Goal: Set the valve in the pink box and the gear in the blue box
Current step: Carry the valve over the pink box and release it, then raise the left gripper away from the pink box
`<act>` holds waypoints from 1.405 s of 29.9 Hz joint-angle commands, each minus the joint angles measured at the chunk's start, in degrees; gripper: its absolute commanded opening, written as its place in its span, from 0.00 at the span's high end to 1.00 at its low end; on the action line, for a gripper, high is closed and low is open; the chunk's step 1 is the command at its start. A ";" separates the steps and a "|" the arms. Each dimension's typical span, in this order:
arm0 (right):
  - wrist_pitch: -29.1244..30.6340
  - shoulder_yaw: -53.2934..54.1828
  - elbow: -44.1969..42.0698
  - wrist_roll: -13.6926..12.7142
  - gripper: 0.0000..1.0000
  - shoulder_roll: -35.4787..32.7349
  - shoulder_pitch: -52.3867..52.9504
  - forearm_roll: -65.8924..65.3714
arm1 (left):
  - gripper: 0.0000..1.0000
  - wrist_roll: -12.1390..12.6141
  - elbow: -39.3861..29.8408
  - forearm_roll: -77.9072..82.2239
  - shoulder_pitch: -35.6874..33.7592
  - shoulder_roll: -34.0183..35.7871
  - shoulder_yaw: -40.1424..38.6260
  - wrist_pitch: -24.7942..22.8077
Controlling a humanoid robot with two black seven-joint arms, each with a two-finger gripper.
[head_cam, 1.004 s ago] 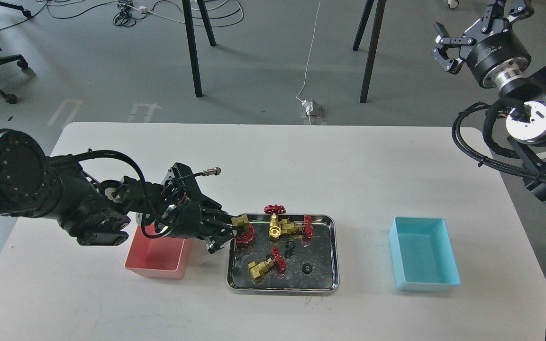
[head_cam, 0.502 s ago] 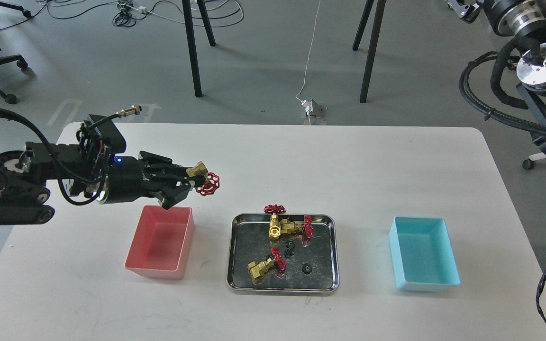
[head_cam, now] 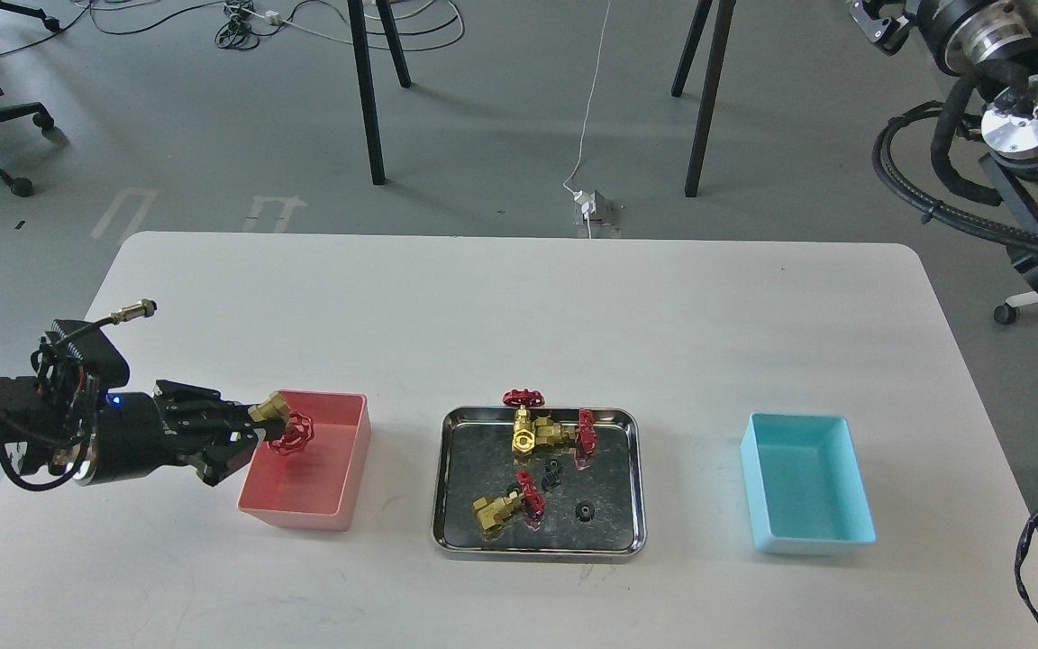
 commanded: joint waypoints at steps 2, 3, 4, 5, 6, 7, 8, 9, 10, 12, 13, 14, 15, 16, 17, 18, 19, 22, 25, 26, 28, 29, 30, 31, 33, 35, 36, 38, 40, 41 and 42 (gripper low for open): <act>0.01 0.03 -0.01 0.00 0.01 -0.05 -1.05 0.02 | 0.91 0.00 5.42 0.06 6.46 -1.47 -4.05 -0.01; 0.01 0.03 0.08 0.00 0.01 -0.14 -1.14 0.02 | 0.90 0.00 6.31 0.06 7.08 -2.00 -4.58 -0.01; 0.01 0.03 0.08 0.00 0.01 -0.14 -1.32 0.02 | 0.90 0.00 7.10 0.06 7.70 -2.53 -4.76 -0.01; 0.01 0.03 -0.01 0.00 0.01 -0.14 -1.58 0.02 | 0.89 0.00 7.63 0.06 8.14 -2.88 -4.76 -0.01; 0.01 0.03 0.08 0.00 0.01 -0.14 -1.84 0.02 | 0.88 0.00 7.89 0.06 8.32 -3.06 -4.76 -0.01; 0.01 0.03 0.08 0.09 0.01 -0.14 -1.93 0.02 | 0.87 0.00 7.98 0.06 8.32 -3.15 -4.85 -0.01; 0.01 0.03 0.08 0.09 0.01 -0.14 -1.93 0.02 | 0.86 0.00 7.98 0.06 8.32 -3.15 -4.85 -0.01; 0.01 0.03 0.08 0.09 0.01 -0.14 -2.02 0.02 | 0.83 0.00 7.98 0.06 8.32 -3.23 -4.94 -0.01; 0.01 0.03 0.08 0.09 0.01 -0.14 -2.11 0.02 | 0.79 0.00 7.98 0.06 8.23 -3.24 -4.94 -0.01; 0.01 0.12 0.25 0.09 0.01 -0.14 -2.55 0.02 | 0.70 0.00 7.98 0.06 8.23 -3.24 -5.03 -0.01; 0.01 0.04 0.43 0.09 0.01 -0.14 -2.63 0.02 | 0.61 0.00 7.90 -0.02 8.06 -3.15 -5.12 -0.01; 0.01 -0.05 0.43 0.09 0.01 -0.14 -2.72 0.02 | 0.55 0.00 7.81 0.06 8.32 -3.15 -5.81 -0.01; 0.09 -0.31 0.43 0.09 0.01 -0.14 -2.72 0.02 | 0.51 0.00 7.63 0.06 8.41 -3.15 -6.78 -0.01; 0.18 -0.58 0.52 0.09 0.01 -0.14 -2.90 0.02 | 0.44 0.00 7.20 -0.02 8.50 -3.06 -8.18 -0.01; 0.18 -0.84 0.61 0.18 0.01 -0.05 -2.99 -0.16 | 0.38 0.00 6.93 -0.03 8.50 -3.06 -9.58 -0.01; 0.53 -1.19 0.78 0.18 0.01 -0.05 -3.25 -0.25 | 0.32 0.00 6.41 -0.03 8.50 -2.54 -11.51 -0.01; 1.14 -1.54 0.78 0.18 0.01 0.03 -3.34 -0.86 | 0.29 0.00 5.45 -0.03 8.50 -2.10 -13.27 -0.01; 1.76 -4.17 1.22 0.44 0.01 -0.14 -2.55 -1.74 | 0.25 0.00 0.36 -0.64 7.80 0.70 -18.45 -1.71; 2.03 -10.31 3.50 0.53 0.01 -0.14 -0.01 -9.44 | 0.22 0.00 -6.41 -0.99 7.27 7.90 -30.73 -13.20; 2.29 -13.12 4.73 0.62 0.01 -0.14 1.31 -13.57 | 0.21 0.00 -8.78 -1.86 7.79 10.19 -36.00 -17.77; 3.43 -20.84 6.92 0.70 0.01 0.30 3.94 -24.80 | 0.17 0.00 -13.44 -7.90 8.67 13.80 -46.90 -28.14; 4.22 -24.54 7.89 0.79 0.01 0.82 5.35 -29.29 | 0.15 0.00 -14.94 -12.37 9.19 14.69 -51.13 -32.19; 5.44 -28.58 8.95 0.71 0.01 1.52 7.10 -34.13 | 0.13 0.00 -16.00 -18.07 9.64 15.22 -55.26 -36.23; 6.76 -32.45 10.00 0.79 0.01 2.23 8.51 -38.09 | 0.11 0.00 -16.36 -23.26 9.64 15.31 -58.61 -39.40; 10.45 -42.10 12.98 0.79 0.01 3.72 11.85 -45.65 | 0.08 0.00 -16.27 -35.03 9.81 14.87 -65.99 -46.00; 13.00 -50.81 16.58 0.79 0.01 3.99 14.66 -51.11 | 0.06 0.00 -16.19 -45.41 9.90 14.00 -71.01 -50.93; 13.62 -55.03 18.78 0.79 0.01 4.25 15.98 -53.75 | 0.05 0.00 -16.19 -50.51 9.90 13.38 -72.69 -53.39; 13.89 -62.33 23.26 0.88 0.01 4.95 18.01 -58.23 | 0.03 0.00 -16.01 -58.35 9.90 12.33 -74.28 -56.01; 14.68 -69.10 28.01 0.79 0.01 5.92 20.29 -61.93 | 0.01 0.00 -16.01 -64.60 9.90 10.75 -74.99 -56.01; 15.82 -71.66 29.86 0.79 0.01 6.36 21.35 -63.08 | 0.01 0.00 -16.01 -66.28 9.99 9.96 -75.08 -56.01; 18.00 -74.56 32.22 0.79 0.01 7.15 22.58 -64.13 | 0.01 0.00 -16.01 -67.60 10.08 8.82 -75.08 -56.01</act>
